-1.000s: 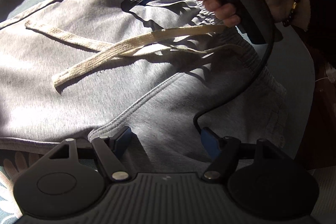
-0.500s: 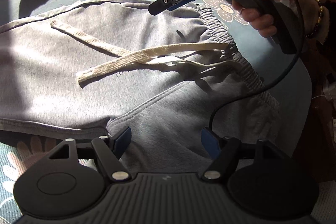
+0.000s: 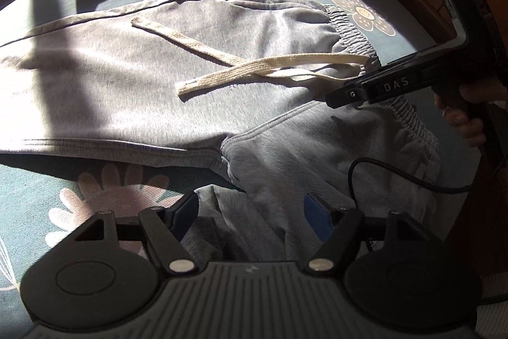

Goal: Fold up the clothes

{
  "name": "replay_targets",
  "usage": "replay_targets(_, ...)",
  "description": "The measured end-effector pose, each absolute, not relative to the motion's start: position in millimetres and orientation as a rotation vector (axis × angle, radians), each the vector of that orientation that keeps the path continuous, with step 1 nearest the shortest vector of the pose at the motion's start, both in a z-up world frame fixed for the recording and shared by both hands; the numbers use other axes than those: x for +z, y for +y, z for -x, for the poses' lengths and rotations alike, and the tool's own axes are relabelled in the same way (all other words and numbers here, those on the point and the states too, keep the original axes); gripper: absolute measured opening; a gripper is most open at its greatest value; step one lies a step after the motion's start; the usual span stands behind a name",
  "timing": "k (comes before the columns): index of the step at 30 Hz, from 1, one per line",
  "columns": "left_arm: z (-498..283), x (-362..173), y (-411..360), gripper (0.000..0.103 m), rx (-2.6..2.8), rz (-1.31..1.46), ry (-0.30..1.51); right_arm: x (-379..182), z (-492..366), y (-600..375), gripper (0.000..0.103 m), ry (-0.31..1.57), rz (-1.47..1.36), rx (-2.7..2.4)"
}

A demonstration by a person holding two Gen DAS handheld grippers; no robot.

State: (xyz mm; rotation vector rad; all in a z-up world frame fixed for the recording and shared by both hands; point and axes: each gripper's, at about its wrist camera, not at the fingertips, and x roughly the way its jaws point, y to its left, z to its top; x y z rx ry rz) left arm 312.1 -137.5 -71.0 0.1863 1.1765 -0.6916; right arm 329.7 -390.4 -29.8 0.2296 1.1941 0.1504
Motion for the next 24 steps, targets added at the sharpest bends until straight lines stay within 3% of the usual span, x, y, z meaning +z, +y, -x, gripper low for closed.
replay_targets(15, -291.8, -41.4, -105.8, 0.073, -0.634, -0.215, 1.157, -0.1, -226.5, -397.6, 0.05, 1.204, -0.293, -0.065)
replay_targets(20, -288.8, -46.1, -121.3, 0.073, -0.686, -0.203, 1.185, -20.3, -168.9, -421.7, 0.054, 1.22, -0.522, -0.316)
replay_targets(24, -285.4, -49.9, -134.4, 0.073, -0.731, -0.209, 1.192, -55.8, -125.5, -456.8, 0.054, 1.133, -0.9, -0.514)
